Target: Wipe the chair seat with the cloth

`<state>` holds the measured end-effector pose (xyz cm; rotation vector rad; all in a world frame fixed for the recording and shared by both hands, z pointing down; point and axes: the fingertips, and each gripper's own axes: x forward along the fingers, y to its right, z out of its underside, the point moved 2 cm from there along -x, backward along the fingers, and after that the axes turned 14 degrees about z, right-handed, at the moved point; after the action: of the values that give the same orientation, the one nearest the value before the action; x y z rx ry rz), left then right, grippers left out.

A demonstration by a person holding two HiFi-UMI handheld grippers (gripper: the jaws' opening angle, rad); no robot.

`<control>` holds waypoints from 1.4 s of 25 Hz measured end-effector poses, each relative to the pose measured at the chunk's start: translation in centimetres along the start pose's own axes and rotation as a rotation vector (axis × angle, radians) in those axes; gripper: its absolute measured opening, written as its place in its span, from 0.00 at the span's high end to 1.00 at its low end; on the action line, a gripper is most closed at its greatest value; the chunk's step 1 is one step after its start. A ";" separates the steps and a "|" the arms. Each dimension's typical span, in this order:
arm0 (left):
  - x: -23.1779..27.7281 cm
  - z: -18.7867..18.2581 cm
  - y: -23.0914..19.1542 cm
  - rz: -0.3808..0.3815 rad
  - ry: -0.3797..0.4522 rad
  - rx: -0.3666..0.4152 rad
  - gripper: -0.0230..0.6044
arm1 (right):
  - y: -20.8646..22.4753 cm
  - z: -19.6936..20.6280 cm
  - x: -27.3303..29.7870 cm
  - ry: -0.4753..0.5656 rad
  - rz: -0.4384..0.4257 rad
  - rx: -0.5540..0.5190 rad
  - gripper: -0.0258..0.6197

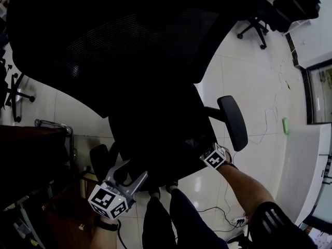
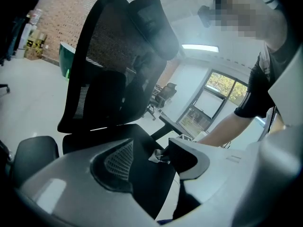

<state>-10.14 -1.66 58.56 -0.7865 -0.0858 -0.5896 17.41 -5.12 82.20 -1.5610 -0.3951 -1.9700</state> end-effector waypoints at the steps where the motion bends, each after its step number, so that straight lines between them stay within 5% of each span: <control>1: -0.2 -0.3 0.0 -0.003 0.003 0.002 0.56 | -0.8 -2.0 -0.3 0.052 -0.021 0.021 0.93; 5: -0.9 -1.1 -0.5 -0.016 0.020 0.012 0.56 | -5.4 -13.6 -0.2 0.264 -0.106 0.030 0.93; 10: -2.2 -2.7 -1.4 -0.043 0.062 0.027 0.56 | -10.5 -26.5 2.4 0.374 -0.183 0.043 0.93; 17: -3.7 -3.8 -2.8 -0.068 0.095 0.027 0.56 | -13.0 -34.3 6.1 0.393 -0.192 -0.068 0.93; 24: -3.7 -3.7 -2.9 -0.075 0.109 0.007 0.56 | -11.4 -33.5 9.0 0.337 -0.189 -0.145 0.93; 35: 0.7 -3.6 -2.1 -0.013 0.069 0.017 0.56 | 9.0 -21.1 9.0 0.092 0.071 -0.012 0.93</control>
<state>-11.21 -5.61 57.49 -0.7484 -0.0326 -0.6274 5.14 -26.48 84.02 -1.4649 -0.2874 -1.9847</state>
